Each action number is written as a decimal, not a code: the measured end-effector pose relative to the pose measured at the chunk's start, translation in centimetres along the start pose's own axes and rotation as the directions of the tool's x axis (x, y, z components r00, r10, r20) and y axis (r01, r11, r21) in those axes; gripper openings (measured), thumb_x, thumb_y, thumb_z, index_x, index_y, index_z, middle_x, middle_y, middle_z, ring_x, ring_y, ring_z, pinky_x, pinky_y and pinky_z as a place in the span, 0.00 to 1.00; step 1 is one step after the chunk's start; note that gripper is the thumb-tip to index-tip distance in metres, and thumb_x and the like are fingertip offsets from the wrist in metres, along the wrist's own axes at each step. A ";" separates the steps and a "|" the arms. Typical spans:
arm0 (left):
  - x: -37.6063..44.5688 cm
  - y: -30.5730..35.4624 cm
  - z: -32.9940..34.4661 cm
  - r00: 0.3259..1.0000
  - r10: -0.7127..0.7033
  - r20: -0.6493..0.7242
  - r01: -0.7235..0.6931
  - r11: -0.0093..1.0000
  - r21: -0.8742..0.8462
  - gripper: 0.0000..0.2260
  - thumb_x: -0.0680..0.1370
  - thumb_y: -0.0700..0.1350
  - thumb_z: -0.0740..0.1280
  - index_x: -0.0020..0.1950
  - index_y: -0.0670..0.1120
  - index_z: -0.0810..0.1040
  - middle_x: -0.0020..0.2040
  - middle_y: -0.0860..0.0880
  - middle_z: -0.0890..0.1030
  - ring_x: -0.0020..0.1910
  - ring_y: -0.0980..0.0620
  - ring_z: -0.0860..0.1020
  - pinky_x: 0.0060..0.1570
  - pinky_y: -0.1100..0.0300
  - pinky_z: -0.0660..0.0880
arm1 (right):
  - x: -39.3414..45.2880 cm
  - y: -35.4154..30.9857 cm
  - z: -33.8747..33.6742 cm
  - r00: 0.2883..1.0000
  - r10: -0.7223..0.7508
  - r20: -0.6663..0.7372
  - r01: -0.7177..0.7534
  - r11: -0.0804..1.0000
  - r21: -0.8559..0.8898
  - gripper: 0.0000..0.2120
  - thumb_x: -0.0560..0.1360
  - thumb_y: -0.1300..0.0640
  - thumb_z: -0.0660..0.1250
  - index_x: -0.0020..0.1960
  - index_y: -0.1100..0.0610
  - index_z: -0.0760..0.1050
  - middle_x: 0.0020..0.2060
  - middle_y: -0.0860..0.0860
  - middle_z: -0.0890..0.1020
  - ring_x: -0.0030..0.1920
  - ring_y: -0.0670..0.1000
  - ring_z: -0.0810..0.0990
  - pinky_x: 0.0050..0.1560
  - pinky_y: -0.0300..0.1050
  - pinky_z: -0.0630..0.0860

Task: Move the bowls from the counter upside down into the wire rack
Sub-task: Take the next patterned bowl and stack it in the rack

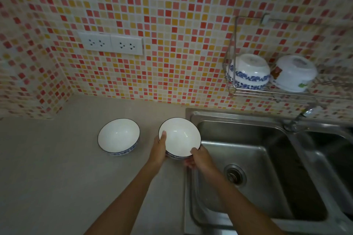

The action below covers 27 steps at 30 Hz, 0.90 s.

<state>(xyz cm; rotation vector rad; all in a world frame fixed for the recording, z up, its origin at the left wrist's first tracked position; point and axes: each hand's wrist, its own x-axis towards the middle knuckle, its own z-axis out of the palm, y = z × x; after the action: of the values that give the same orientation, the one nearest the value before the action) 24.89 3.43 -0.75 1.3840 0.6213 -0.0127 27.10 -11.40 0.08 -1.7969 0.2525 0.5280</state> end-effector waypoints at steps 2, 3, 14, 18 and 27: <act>-1.4 1.0 2.1 0.999 0.034 0.024 -0.032 0.997 -0.064 0.24 0.77 0.64 0.55 0.69 0.53 0.66 0.65 0.49 0.74 0.62 0.45 0.74 0.62 0.41 0.73 | -0.9 0.1 -1.9 0.999 -0.031 -0.007 0.031 0.999 0.013 0.12 0.76 0.62 0.55 0.58 0.56 0.70 0.37 0.60 0.84 0.28 0.53 0.81 0.28 0.40 0.75; -2.2 1.6 3.2 0.997 0.069 0.033 -0.066 0.995 -0.077 0.23 0.78 0.63 0.53 0.69 0.53 0.66 0.65 0.49 0.74 0.61 0.45 0.74 0.62 0.42 0.74 | -1.4 0.0 -2.9 0.999 -0.044 -0.010 0.045 0.998 0.037 0.12 0.76 0.62 0.55 0.58 0.57 0.70 0.35 0.59 0.83 0.28 0.53 0.81 0.29 0.41 0.76; -8.1 6.7 14.1 0.944 0.327 0.051 -0.313 0.933 -0.177 0.15 0.79 0.62 0.53 0.63 0.62 0.70 0.65 0.48 0.76 0.61 0.44 0.76 0.59 0.40 0.75 | -7.1 -5.0 -18.8 0.899 -0.374 -0.227 0.366 0.927 -0.075 0.18 0.81 0.43 0.52 0.47 0.48 0.79 0.44 0.49 0.82 0.48 0.49 0.80 0.50 0.43 0.74; -9.4 7.9 16.6 0.934 0.352 0.058 -0.332 0.916 -0.225 0.20 0.78 0.63 0.52 0.67 0.60 0.68 0.65 0.48 0.76 0.61 0.45 0.76 0.61 0.40 0.74 | -6.7 -7.8 -24.2 0.665 -0.587 -0.462 0.546 0.804 -0.235 0.17 0.81 0.49 0.56 0.45 0.57 0.78 0.37 0.48 0.79 0.38 0.44 0.75 0.40 0.41 0.69; -11.0 13.2 22.8 0.904 0.403 0.141 -0.372 0.906 -0.201 0.24 0.72 0.72 0.53 0.63 0.64 0.72 0.63 0.49 0.78 0.60 0.43 0.78 0.56 0.35 0.75 | -0.3 -10.5 -35.5 0.444 -0.838 -0.318 0.463 0.518 -0.719 0.13 0.81 0.56 0.57 0.58 0.60 0.77 0.54 0.56 0.82 0.55 0.54 0.78 0.60 0.49 0.74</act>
<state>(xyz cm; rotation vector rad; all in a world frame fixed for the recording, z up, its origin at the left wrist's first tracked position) 29.63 -18.41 17.07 1.3025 0.1808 0.2294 39.26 -42.19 16.67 -2.3801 -0.2373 -0.7532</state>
